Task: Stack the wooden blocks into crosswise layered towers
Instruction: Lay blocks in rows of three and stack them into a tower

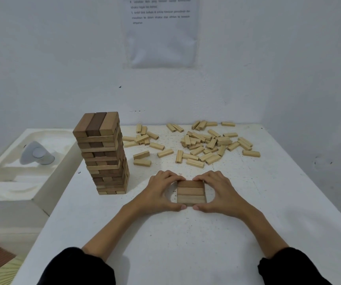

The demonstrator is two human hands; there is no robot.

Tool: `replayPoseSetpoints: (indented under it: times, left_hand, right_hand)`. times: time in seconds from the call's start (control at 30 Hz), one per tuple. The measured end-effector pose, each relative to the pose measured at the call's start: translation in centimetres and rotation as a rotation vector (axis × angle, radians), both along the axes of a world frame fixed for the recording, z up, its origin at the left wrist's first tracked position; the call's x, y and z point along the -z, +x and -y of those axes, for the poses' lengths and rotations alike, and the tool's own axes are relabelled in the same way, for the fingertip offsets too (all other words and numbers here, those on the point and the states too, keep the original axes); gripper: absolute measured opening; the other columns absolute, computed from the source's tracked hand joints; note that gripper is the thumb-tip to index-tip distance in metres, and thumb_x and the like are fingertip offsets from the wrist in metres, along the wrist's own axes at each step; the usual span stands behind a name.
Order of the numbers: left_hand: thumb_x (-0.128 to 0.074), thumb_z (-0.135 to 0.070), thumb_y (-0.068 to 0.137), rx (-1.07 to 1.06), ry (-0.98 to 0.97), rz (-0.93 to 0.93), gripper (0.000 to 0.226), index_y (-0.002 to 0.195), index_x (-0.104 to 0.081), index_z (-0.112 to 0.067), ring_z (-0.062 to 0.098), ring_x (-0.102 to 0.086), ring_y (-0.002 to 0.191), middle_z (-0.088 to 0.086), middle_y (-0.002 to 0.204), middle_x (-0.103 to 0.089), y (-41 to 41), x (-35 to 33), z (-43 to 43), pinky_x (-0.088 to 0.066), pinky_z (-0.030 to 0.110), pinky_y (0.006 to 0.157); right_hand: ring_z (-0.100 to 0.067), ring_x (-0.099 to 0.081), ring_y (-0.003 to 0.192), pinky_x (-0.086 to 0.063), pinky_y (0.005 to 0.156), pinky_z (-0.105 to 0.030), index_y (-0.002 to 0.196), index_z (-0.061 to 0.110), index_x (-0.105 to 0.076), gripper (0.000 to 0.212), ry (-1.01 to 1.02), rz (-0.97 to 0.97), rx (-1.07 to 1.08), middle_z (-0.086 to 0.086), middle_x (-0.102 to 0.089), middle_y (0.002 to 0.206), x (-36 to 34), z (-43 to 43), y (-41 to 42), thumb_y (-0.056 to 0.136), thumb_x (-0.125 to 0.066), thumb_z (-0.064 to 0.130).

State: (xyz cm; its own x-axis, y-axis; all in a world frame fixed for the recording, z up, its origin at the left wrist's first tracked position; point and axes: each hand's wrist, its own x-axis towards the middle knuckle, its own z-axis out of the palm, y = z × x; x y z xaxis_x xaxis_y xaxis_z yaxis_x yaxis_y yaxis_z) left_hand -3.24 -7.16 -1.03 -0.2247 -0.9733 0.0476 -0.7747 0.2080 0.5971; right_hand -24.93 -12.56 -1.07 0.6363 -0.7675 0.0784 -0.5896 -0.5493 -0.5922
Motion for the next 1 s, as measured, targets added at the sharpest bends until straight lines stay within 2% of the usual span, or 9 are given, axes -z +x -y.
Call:
replayPoseSetpoints:
  times: [0.2, 0.3, 0.37, 0.43, 0.5, 0.63, 0.77, 0.83, 1.0]
  left_hand:
    - [-0.065, -0.068, 0.055, 0.012, -0.016, -0.029, 0.073, 0.121, -0.050, -0.039, 0.002, -0.038, 0.111, -0.020, 0.117, -0.048, -0.1, -1.5, -0.5, -0.033, 0.027, 0.098]
    - [-0.064, -0.067, 0.055, 0.034, -0.063, -0.037, 0.076, 0.122, -0.054, -0.034, 0.002, -0.041, 0.107, -0.015, 0.114, -0.051, -0.3, -3.4, -0.5, -0.035, 0.023, 0.094]
    - [-0.063, -0.069, 0.054, 0.038, -0.102, -0.022, 0.076, 0.121, -0.053, -0.034, -0.002, -0.041, 0.104, -0.021, 0.110, -0.049, -0.2, -5.1, -0.5, -0.035, 0.018, 0.091]
    - [-0.063, -0.069, 0.055, 0.028, -0.136, -0.024, 0.071, 0.119, -0.052, -0.039, -0.004, -0.042, 0.102, -0.025, 0.108, -0.047, 0.1, -6.8, -0.4, -0.035, 0.016, 0.087]
    - [-0.064, -0.069, 0.055, 0.016, -0.182, -0.023, 0.069, 0.117, -0.051, -0.041, -0.001, -0.044, 0.102, -0.020, 0.111, -0.050, 0.3, -8.8, -0.2, -0.036, 0.018, 0.082]
    - [-0.059, -0.072, 0.054, 0.005, -0.310, 0.046, 0.073, 0.116, -0.055, -0.035, 0.000, -0.046, 0.094, -0.017, 0.107, -0.054, 1.0, -13.5, -0.1, -0.033, 0.010, 0.074]
    - [-0.055, -0.073, 0.053, -0.014, -0.397, 0.120, 0.073, 0.114, -0.056, -0.032, 0.000, -0.047, 0.086, -0.018, 0.101, -0.053, 2.6, -18.0, -0.7, -0.033, 0.008, 0.071]
    - [-0.056, -0.071, 0.053, -0.018, -0.418, 0.120, 0.073, 0.113, -0.057, -0.029, -0.001, -0.048, 0.083, -0.022, 0.097, -0.052, 3.9, -19.6, -1.1, -0.033, 0.004, 0.070]
    - [-0.058, -0.068, 0.053, -0.080, -0.387, 0.124, 0.073, 0.113, -0.058, -0.026, 0.000, -0.050, 0.085, -0.016, 0.101, -0.056, 8.1, -21.8, -1.9, -0.036, 0.003, 0.066]
  right_hand:
    - [0.007, -0.033, 0.109, -0.028, 0.092, -0.025, 0.116, 0.042, -0.048, 0.071, -0.020, 0.058, -0.018, 0.028, -0.043, 0.110, -1.2, -0.5, -0.5, 0.053, -0.064, 0.068]
    - [0.008, -0.033, 0.108, -0.028, 0.095, -0.026, 0.113, 0.047, -0.046, 0.069, -0.031, 0.079, -0.024, 0.025, -0.044, 0.109, -3.1, -0.6, -0.9, 0.051, -0.064, 0.070]
    - [0.004, -0.036, 0.106, -0.029, 0.097, -0.028, 0.112, 0.047, -0.046, 0.068, -0.054, 0.088, -0.040, 0.023, -0.046, 0.109, -4.9, -0.5, -0.9, 0.052, -0.067, 0.069]
    - [0.000, -0.038, 0.106, -0.031, 0.096, -0.029, 0.112, 0.046, -0.047, 0.066, -0.080, 0.089, -0.056, 0.019, -0.048, 0.110, -7.1, -0.2, -0.7, 0.055, -0.075, 0.061]
    - [0.003, -0.037, 0.105, -0.029, 0.092, -0.025, 0.111, 0.048, -0.046, 0.063, -0.107, 0.100, -0.075, 0.018, -0.048, 0.112, -9.6, 0.1, -0.5, 0.058, -0.080, 0.054]
    - [-0.005, -0.041, 0.109, -0.032, 0.094, -0.024, 0.114, 0.041, -0.050, 0.065, -0.161, 0.136, -0.106, 0.011, -0.052, 0.114, -14.1, 0.5, 0.4, 0.058, -0.079, 0.056]
    - [-0.011, -0.044, 0.109, -0.036, 0.095, -0.027, 0.114, 0.038, -0.051, 0.053, -0.199, 0.190, -0.154, 0.010, -0.053, 0.114, -17.5, 0.8, 2.4, 0.069, -0.079, 0.037]
    - [-0.011, -0.044, 0.108, -0.035, 0.092, -0.025, 0.113, 0.038, -0.052, 0.051, -0.213, 0.215, -0.173, 0.012, -0.053, 0.112, -18.7, 0.9, 3.9, 0.070, -0.079, 0.035]
    - [-0.010, -0.044, 0.107, -0.035, 0.088, -0.020, 0.113, 0.035, -0.053, 0.049, -0.211, 0.265, -0.215, 0.009, -0.053, 0.114, -20.0, 1.0, 9.0, 0.071, -0.078, 0.037]
